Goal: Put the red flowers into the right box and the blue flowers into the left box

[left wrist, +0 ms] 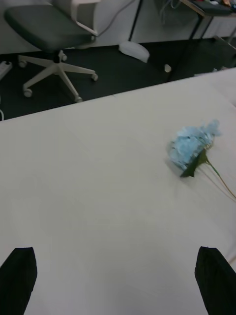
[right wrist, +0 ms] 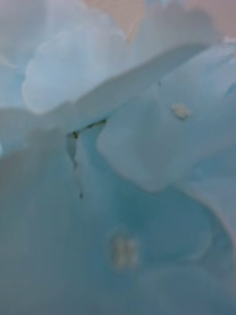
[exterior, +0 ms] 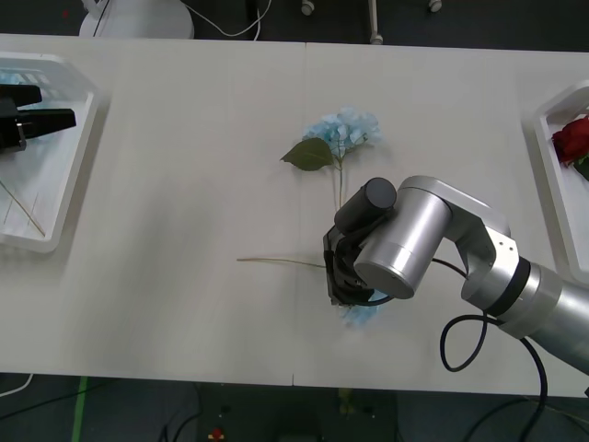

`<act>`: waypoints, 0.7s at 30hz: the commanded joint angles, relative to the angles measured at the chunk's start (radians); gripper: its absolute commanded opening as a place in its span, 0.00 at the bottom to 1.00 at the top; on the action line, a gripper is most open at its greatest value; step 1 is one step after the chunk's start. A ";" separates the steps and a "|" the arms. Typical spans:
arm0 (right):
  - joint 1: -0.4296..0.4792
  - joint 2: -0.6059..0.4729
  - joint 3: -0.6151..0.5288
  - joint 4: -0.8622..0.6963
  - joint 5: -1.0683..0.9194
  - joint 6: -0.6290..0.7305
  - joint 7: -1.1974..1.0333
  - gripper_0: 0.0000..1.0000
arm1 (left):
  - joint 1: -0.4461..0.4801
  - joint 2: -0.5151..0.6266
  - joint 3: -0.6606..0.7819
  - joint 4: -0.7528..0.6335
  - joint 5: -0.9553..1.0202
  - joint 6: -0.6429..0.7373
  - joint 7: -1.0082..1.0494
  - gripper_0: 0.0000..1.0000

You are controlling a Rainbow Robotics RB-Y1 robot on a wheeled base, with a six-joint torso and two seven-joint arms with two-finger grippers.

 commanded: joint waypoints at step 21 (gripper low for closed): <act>0.008 0.071 0.041 0.082 0.054 -0.001 -0.026 0.00 | 0.173 -0.166 -0.112 -0.215 0.095 0.093 -0.343 1.00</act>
